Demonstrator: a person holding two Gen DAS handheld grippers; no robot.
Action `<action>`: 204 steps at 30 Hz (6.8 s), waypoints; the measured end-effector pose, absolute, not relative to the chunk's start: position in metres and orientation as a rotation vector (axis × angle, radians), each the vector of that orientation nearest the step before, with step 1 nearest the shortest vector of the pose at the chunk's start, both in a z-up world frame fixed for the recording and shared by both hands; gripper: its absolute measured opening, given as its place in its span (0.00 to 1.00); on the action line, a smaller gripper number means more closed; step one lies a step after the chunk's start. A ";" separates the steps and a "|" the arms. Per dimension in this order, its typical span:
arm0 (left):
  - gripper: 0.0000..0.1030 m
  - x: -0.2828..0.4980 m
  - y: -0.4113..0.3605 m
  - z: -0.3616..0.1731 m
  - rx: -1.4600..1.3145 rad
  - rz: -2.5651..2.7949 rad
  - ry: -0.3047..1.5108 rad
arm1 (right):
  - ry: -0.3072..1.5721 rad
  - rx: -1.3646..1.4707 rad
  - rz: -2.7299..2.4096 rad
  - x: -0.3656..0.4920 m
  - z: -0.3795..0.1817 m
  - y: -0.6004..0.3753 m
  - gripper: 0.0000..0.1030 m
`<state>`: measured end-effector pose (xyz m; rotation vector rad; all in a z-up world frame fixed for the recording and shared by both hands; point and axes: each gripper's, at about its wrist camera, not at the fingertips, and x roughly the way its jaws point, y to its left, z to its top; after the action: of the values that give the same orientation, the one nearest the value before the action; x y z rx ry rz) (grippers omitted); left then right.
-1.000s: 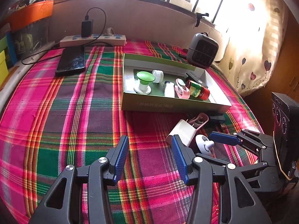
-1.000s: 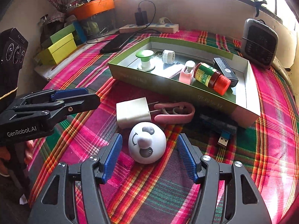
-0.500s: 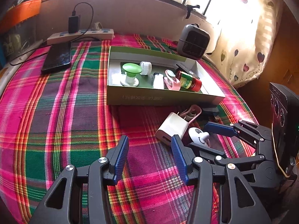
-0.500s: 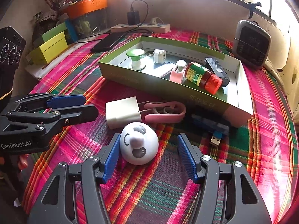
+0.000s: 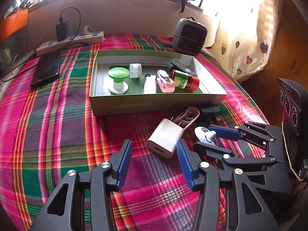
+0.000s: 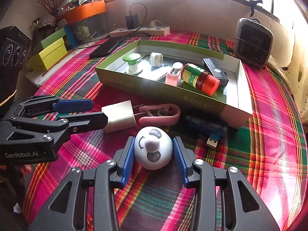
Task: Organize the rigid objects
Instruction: 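Grasp the white charger plug with the left gripper while the right gripper holds the toy, then lift the white charger toward the tray with the left gripper while the right holds the toy, then carry the white charger and face-shaped toy over the green tray with both grippers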
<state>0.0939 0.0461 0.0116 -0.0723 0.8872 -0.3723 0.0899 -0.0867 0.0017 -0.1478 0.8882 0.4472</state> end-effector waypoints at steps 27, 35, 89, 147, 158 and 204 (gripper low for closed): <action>0.46 0.119 0.004 0.003 0.116 -0.369 0.922 | 0.885 -0.096 0.415 0.089 0.002 -0.120 0.40; 0.46 0.117 0.009 0.003 0.079 -0.351 0.920 | 0.883 -0.082 0.424 0.090 0.002 -0.122 0.40; 0.31 0.092 0.029 0.012 -0.022 -0.252 0.855 | 0.866 -0.094 0.393 0.086 0.006 -0.117 0.40; 0.31 0.098 0.041 0.030 -0.031 -0.235 0.834 | 0.824 -0.095 0.396 0.088 0.027 -0.113 0.40; 0.31 0.129 0.040 0.048 -0.022 -0.256 0.807 | 0.799 -0.088 0.382 0.112 0.044 -0.114 0.40; 0.32 0.210 0.017 0.024 0.022 -0.284 0.857 | 0.925 -0.052 0.386 0.194 0.015 -0.120 0.39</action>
<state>0.2097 0.0170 0.0239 0.0220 0.8565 -0.2835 0.1941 -0.1197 0.0147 -0.0519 0.9248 0.3858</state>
